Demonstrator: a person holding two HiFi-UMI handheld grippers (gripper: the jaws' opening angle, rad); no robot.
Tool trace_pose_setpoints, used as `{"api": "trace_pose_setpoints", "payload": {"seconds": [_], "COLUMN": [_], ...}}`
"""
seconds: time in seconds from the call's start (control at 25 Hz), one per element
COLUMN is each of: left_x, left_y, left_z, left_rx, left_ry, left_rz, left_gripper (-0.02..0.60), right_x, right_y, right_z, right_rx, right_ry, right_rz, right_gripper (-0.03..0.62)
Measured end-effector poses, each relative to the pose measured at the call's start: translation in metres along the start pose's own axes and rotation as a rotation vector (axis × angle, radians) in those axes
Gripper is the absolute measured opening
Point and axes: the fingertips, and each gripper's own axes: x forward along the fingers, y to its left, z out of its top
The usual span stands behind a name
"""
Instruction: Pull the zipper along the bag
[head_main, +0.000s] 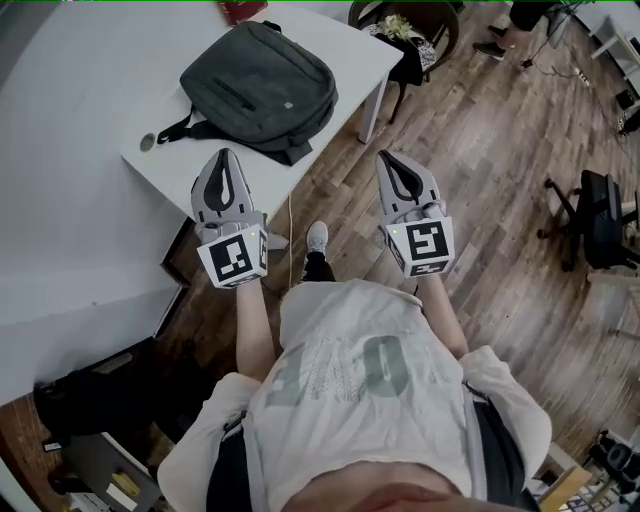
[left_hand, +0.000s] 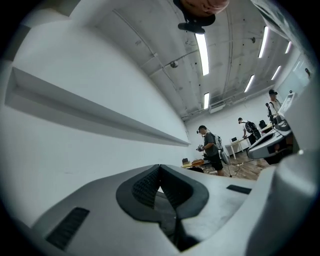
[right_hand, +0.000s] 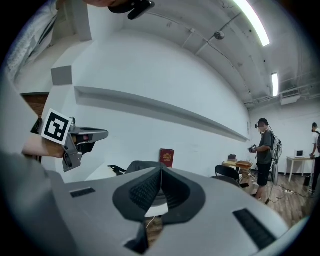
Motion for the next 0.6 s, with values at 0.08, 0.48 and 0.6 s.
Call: {"api": "trace_pose_setpoints", "payload": {"seconds": [0.08, 0.48, 0.6], "left_x": [0.025, 0.132, 0.147], "left_y": [0.01, 0.072, 0.086], "left_z": [-0.007, -0.055, -0.073], "left_rx": [-0.002, -0.046, -0.056], "left_ry": [-0.004, -0.008, 0.025], "left_rz": [-0.028, -0.128, -0.108], "left_gripper": [0.025, 0.025, 0.025], "right_x": [0.03, 0.169, 0.191], "right_y": [-0.003, 0.003, 0.005], "right_z": [0.004, 0.012, 0.013], "right_rx": [-0.003, -0.004, 0.003], "right_ry": [0.01, 0.043, 0.043], "right_rz": [-0.016, -0.062, -0.058], "right_gripper": [0.029, 0.029, 0.029]}}
